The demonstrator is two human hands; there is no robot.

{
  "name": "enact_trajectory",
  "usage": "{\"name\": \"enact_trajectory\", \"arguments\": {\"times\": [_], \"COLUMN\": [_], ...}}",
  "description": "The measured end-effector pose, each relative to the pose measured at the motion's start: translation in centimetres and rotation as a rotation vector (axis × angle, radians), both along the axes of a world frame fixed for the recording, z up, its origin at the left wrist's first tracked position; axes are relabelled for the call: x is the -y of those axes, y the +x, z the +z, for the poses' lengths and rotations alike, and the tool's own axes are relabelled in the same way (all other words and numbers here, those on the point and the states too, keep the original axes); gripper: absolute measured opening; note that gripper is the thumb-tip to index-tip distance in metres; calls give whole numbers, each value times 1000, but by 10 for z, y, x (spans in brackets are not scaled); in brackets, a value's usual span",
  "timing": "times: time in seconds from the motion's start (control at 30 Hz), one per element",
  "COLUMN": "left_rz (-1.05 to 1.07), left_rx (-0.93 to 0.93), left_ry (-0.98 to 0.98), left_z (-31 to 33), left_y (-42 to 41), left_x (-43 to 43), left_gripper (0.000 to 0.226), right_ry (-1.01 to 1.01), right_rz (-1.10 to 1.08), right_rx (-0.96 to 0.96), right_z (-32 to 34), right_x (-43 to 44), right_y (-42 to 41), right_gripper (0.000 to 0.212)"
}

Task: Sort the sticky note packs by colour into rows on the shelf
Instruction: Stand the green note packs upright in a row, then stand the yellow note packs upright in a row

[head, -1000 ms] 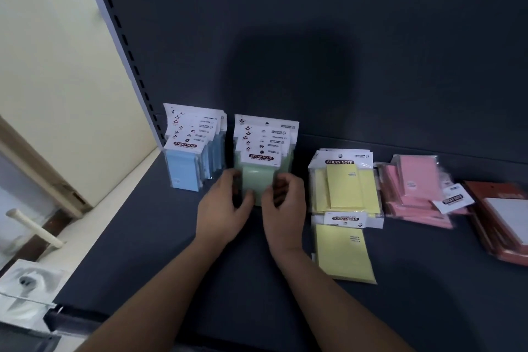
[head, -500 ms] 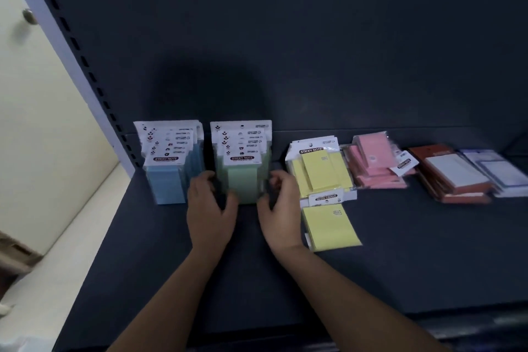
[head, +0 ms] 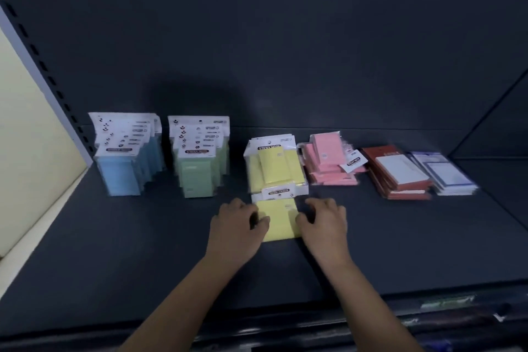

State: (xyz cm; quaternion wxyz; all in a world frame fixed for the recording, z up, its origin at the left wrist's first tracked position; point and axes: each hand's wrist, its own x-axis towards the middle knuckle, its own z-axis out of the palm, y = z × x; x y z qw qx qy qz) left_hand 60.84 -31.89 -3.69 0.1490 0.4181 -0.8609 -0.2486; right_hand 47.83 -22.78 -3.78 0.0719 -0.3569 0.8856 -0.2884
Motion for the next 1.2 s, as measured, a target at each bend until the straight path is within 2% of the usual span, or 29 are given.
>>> {"name": "enact_trajectory", "arguments": {"times": [0.07,0.17,0.27,0.4,0.53,0.6,0.67,0.77,0.87,0.93,1.0,1.07,1.13,1.2], "left_rz": [98,227,381,494,557,599,564,359,269,277,332,422,495,538], "left_rx": [10,-91,-365,-758,-975,-1062,-1080,-927,-858,-928,-994,-1114,-1272,-1357], "left_ry": [34,212,375,559,610,621,621,657,730,763,803,938,1066,1055], "left_z": [-4,-4,-1,7,12,12,15,18,26,31,37,40,43,45], "left_y": [-10,-23,-34,-45,-54,-54,-54,-51,-43,-38,-35,-34,-37,-41], "left_x": [-12,-28,-42,-65,-82,-85,-86,-86,-83,-81,-78,-74,-72,-79], "left_gripper": [35,38,24,29,38,41,43,52,52,41,25,15,18,25], "right_ry": [104,71,24,-212,-360,-364,-371,-449,-534,-547,-534,-576,-642,-639], "right_rz": [57,198,291,325,330,355,389,381,343,336,329,258,167,157], "right_rx": [23,168,308,737,982,1015,980,926,991,1092,1224,1353,1496,1594], "right_z": [-1,2,4,6,13,13,13,17,27,35,38,34,27,22], "right_x": [-8,-12,-15,-26,-33,-37,-41,-45,-45,-44,-42,-40,-38,-38], "right_y": [-10,-19,-27,-45,-51,-49,-47,-43,-39,-36,-32,-26,-17,-6], "right_gripper": [38,31,24,26,26,29,30,27,25,27,39,49,53,51]}}
